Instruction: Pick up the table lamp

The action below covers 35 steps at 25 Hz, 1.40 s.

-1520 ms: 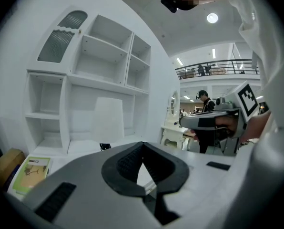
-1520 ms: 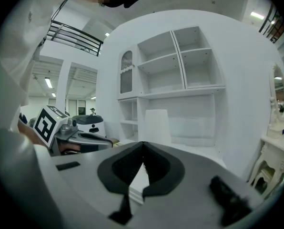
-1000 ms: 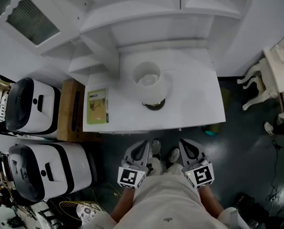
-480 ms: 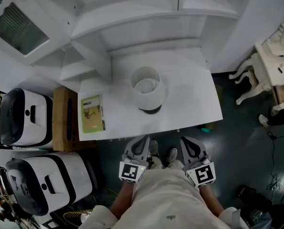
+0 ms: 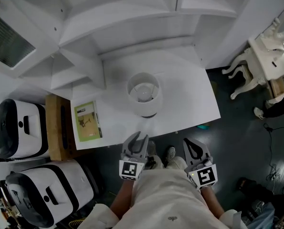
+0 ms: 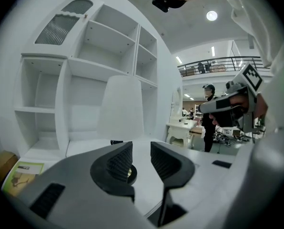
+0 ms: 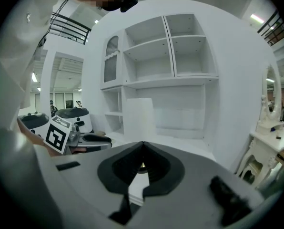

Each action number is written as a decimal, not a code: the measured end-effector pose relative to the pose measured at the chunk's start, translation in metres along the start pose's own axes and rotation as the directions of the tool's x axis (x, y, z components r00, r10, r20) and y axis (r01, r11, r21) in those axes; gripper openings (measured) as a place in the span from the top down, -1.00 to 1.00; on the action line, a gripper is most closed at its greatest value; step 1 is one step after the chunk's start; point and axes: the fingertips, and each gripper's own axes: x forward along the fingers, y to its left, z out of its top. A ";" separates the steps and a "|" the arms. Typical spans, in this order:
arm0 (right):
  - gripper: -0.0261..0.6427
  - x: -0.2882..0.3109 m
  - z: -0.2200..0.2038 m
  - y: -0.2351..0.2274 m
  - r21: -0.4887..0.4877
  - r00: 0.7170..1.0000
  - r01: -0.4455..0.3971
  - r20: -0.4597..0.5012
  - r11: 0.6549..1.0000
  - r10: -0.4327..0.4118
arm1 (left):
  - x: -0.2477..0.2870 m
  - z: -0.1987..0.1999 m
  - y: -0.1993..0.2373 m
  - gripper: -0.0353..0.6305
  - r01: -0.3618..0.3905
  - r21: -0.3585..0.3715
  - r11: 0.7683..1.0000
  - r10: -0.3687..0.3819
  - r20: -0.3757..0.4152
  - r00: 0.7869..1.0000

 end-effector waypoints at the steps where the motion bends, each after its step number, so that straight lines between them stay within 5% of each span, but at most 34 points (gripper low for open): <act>1: 0.89 0.001 -0.001 -0.002 0.002 1.000 0.009 -0.008 1.000 -0.009 | 0.003 -0.002 0.002 0.55 0.005 -0.001 1.000 -0.005 -0.001 1.000; 12: 0.89 0.001 -0.018 -0.009 0.002 0.992 0.107 -0.071 0.994 -0.107 | 0.039 -0.023 0.022 0.20 0.061 0.022 0.998 -0.061 0.020 0.998; 21: 0.89 -0.006 -0.029 -0.007 0.019 0.975 0.188 -0.123 0.982 -0.184 | 0.063 -0.038 0.042 -0.05 0.026 0.048 0.999 -0.028 0.049 0.998; 35: 0.89 -0.022 -0.056 -0.003 0.048 0.943 0.270 -0.215 0.962 -0.254 | 0.109 -0.062 0.060 -0.17 0.018 0.047 0.999 -0.019 0.028 0.999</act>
